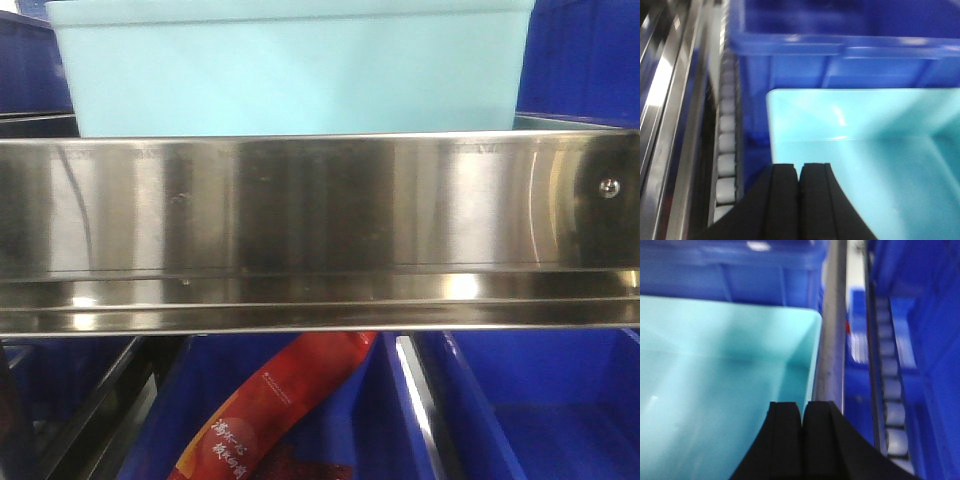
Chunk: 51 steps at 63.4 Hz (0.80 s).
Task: Fetch blue bin and place on conveyor start
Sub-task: 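Close both grippers on opposite side walls of the light-blue bin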
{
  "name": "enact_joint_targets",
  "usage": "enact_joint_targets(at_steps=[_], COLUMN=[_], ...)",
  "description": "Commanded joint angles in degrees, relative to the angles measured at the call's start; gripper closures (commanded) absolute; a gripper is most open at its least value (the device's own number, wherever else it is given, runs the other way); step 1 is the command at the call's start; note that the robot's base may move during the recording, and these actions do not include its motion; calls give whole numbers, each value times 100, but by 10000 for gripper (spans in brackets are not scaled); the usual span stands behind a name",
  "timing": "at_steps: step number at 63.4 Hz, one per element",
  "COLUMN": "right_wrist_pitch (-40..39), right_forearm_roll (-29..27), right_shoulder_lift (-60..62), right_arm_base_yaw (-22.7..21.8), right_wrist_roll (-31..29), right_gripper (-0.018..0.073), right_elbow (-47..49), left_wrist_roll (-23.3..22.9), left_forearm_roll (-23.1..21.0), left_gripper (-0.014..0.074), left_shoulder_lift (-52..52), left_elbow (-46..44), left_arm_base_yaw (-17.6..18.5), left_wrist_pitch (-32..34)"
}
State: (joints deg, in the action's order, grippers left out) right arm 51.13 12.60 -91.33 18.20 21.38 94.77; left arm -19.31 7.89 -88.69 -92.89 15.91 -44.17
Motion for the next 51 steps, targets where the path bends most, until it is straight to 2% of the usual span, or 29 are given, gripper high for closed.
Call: enact_joint_targets(at_steps=[1,13,18,26,32,36,40,46,51], right_wrist_pitch=[519,1138,1184,1234,1256,1256,1242,1233,1230], right_forearm_roll=[75,81,81,81,81,81,81,81,59], right_shoulder_lift=[-353,-936,-1109,-1246,-1286,-1286,-1286,-1309,-1386], right_arm_base_yaw=[25,25,25,2,-21,-51,-74,-100,-109], right_wrist_roll=[167,167,167,167,157,146,98,52,52], right_gripper=[699,699,699,699,687,621,496,323,282], right_elbow=[530,1294,1384,1384,1384,1384,1384,1384,1384], left_wrist_roll=[-383,-383,-383,-383,-407,-607,-683,-683,-683], left_forearm_roll=[154,206,390,762,787,776,776,789,777], left_gripper=[707,707,682,526,388,309,270,267,267], left_shoulder_lift=[-357,-1111,-1308,-1482,-1519,-1519,-1519,-1519,-1531], left_elbow=[-449,-1221,-1411,-1513,-1513,-1513,-1513,-1513,-1503], left_arm_base_yaw=[33,95,211,408,481,481,481,442,362], left_wrist_pitch=[-432,-1133,-1354,-1498,-1510,-1510,-1510,-1510,-1510])
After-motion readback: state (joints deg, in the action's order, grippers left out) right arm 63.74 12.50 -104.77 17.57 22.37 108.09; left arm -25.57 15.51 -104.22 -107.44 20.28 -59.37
